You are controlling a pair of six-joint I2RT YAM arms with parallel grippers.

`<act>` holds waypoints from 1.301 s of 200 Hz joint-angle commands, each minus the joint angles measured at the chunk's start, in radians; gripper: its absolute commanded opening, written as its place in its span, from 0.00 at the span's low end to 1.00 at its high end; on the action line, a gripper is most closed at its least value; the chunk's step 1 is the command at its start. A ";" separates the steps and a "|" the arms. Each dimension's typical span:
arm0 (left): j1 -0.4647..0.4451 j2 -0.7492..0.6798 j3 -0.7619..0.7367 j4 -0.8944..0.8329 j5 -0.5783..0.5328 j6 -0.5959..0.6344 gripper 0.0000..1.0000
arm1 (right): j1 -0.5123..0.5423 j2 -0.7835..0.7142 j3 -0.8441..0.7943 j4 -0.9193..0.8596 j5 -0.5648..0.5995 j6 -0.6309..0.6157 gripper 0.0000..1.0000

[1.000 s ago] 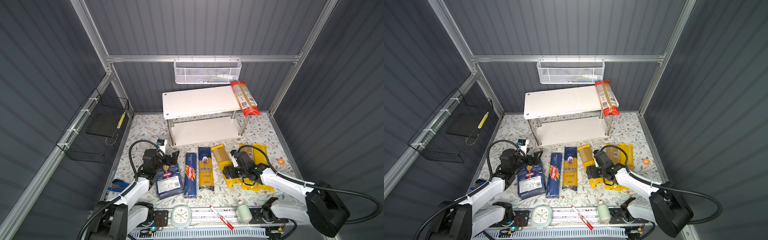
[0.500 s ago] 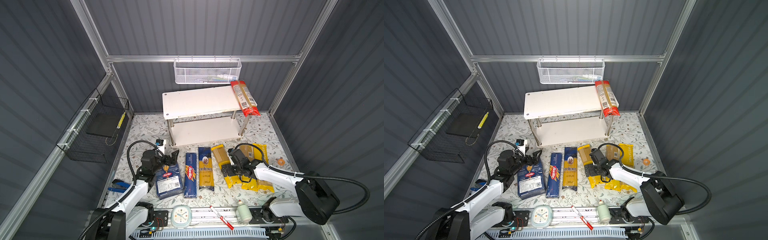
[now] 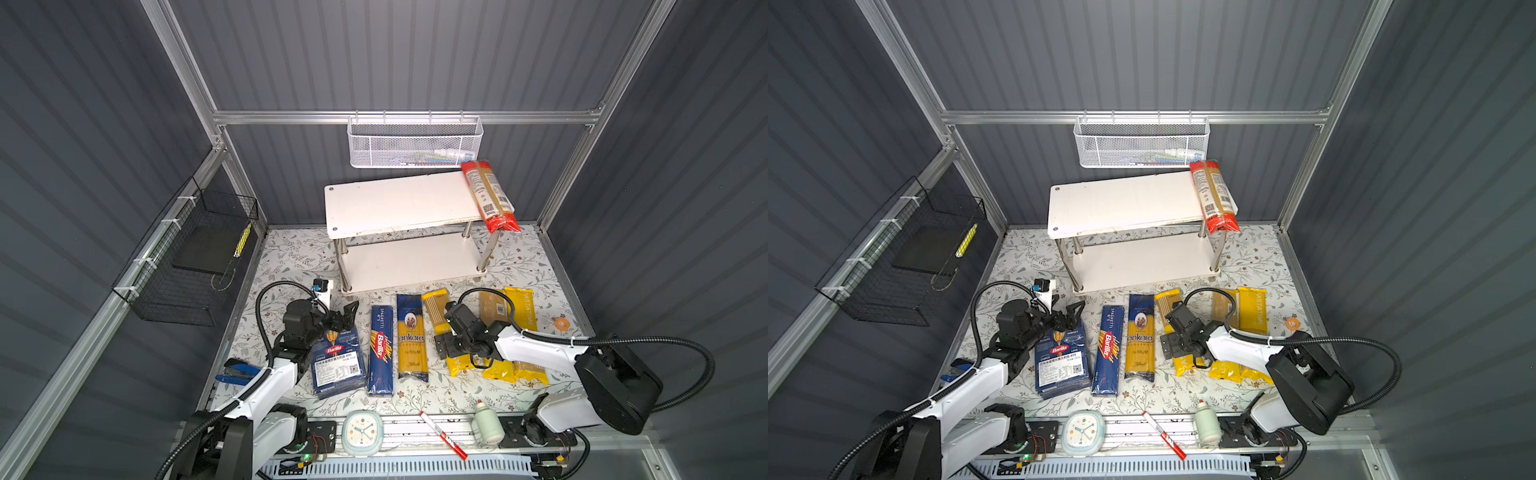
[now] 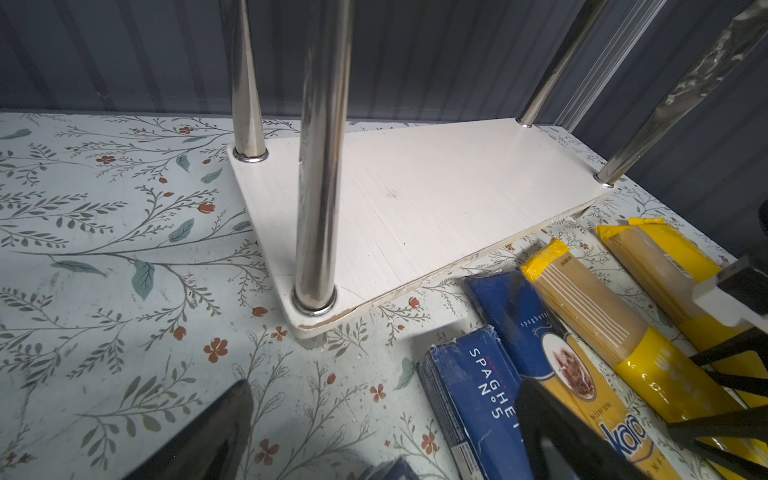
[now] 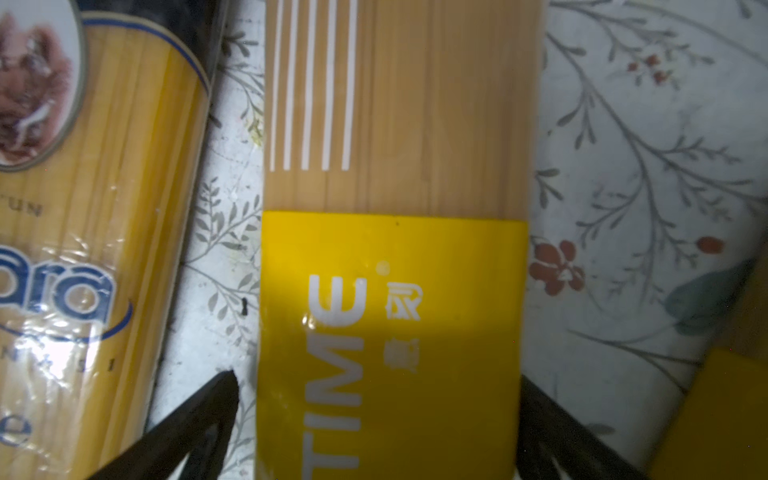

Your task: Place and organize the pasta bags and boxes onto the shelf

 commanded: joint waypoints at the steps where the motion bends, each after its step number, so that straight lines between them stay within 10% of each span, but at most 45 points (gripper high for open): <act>1: 0.001 -0.004 0.006 0.000 0.030 0.004 0.99 | 0.006 0.003 0.013 -0.021 -0.070 0.032 0.99; 260: 0.002 0.002 0.011 -0.005 0.016 -0.001 0.99 | 0.076 0.067 -0.011 -0.102 0.097 0.190 0.84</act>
